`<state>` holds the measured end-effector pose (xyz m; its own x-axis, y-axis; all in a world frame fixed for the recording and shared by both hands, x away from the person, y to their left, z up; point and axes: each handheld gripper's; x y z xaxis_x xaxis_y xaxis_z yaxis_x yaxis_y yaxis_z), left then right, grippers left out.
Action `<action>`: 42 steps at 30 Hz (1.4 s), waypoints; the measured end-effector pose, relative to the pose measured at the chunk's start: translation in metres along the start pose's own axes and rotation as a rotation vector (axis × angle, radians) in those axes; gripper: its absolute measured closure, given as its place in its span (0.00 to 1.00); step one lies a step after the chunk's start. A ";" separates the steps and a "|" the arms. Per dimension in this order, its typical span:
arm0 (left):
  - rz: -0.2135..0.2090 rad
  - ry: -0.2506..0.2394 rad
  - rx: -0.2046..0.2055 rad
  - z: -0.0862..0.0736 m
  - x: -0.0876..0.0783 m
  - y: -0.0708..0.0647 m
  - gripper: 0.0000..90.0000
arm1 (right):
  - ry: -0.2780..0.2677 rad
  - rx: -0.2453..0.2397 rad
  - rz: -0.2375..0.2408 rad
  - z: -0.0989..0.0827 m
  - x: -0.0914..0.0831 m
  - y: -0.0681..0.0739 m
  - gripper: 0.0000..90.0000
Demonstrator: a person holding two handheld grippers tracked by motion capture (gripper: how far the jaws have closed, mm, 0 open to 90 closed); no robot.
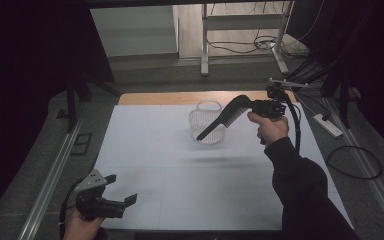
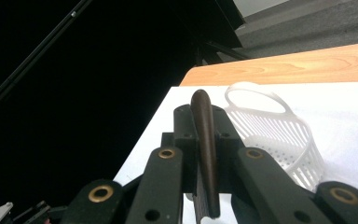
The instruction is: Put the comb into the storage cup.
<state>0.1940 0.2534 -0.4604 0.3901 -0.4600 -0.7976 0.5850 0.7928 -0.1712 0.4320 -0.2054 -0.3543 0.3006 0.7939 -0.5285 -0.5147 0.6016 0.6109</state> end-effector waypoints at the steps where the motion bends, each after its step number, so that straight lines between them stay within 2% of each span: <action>1: 0.002 0.003 0.001 0.000 0.000 0.000 0.00 | -0.001 -0.001 0.000 0.001 0.000 0.000 0.93; 10: 0.010 0.032 -0.009 0.002 0.003 0.000 0.00 | -0.014 0.007 -0.010 0.011 0.001 0.000 0.93; 34: 0.006 0.044 -0.013 0.004 0.004 0.001 0.00 | -0.046 0.030 -0.054 0.034 0.006 -0.007 0.93; 42: 0.005 0.045 -0.012 0.004 0.004 0.001 0.00 | -0.054 0.023 -0.076 0.041 0.009 -0.006 0.93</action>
<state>0.1987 0.2503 -0.4617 0.3605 -0.4377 -0.8237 0.5746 0.7998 -0.1735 0.4712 -0.1985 -0.3387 0.3814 0.7492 -0.5415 -0.4703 0.6616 0.5841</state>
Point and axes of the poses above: each handheld gripper's, and its own axes: x roughly forward along the jaws, z roughly out of its top, y roughly to its left, and after that the axes turned 15 degrees about y, right-handed
